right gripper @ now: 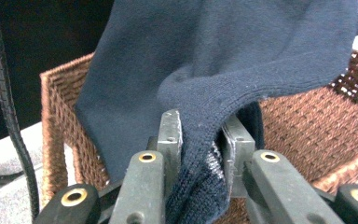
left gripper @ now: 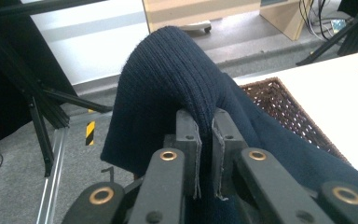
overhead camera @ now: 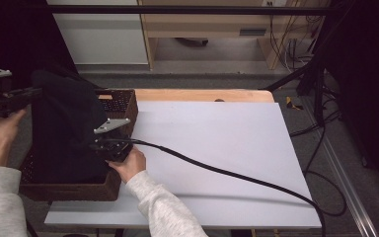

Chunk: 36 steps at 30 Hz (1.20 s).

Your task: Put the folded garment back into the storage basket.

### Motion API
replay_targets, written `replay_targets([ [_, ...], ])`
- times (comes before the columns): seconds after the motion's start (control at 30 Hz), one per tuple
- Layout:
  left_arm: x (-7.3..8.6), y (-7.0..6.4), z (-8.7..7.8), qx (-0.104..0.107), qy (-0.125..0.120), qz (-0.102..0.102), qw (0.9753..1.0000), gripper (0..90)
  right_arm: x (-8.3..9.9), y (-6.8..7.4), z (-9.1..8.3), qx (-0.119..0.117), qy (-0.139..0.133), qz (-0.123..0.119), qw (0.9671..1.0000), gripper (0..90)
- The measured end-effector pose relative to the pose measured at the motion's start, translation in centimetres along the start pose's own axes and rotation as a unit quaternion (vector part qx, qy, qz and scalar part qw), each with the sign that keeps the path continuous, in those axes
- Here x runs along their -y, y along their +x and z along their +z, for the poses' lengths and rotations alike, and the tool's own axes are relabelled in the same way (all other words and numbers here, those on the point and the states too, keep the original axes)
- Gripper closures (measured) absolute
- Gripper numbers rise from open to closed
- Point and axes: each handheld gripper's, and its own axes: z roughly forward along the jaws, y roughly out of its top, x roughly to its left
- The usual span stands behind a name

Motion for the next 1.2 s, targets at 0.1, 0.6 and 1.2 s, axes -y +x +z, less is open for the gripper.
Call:
replay_targets([
  [0.1, 0.3, -0.3, 1.0, 0.006, 0.004, 0.006, 1.0, 83.3, 0.5, 0.1, 0.3, 0.003, 0.003, 0.003, 1.0, 73.9],
  [0.6, 1.2, -0.9, 5.2, -0.001, 0.033, 0.009, 0.9994, 82.8, 2.1, -0.2, 1.4, 0.017, 0.018, 0.019, 0.9995, 73.3],
  [1.2, 2.8, -0.8, 4.9, 0.01, -0.032, -0.083, 0.996, 39.1, -0.2, -0.9, -3.7, 0.066, -0.054, -0.011, 0.9963, 25.8],
])
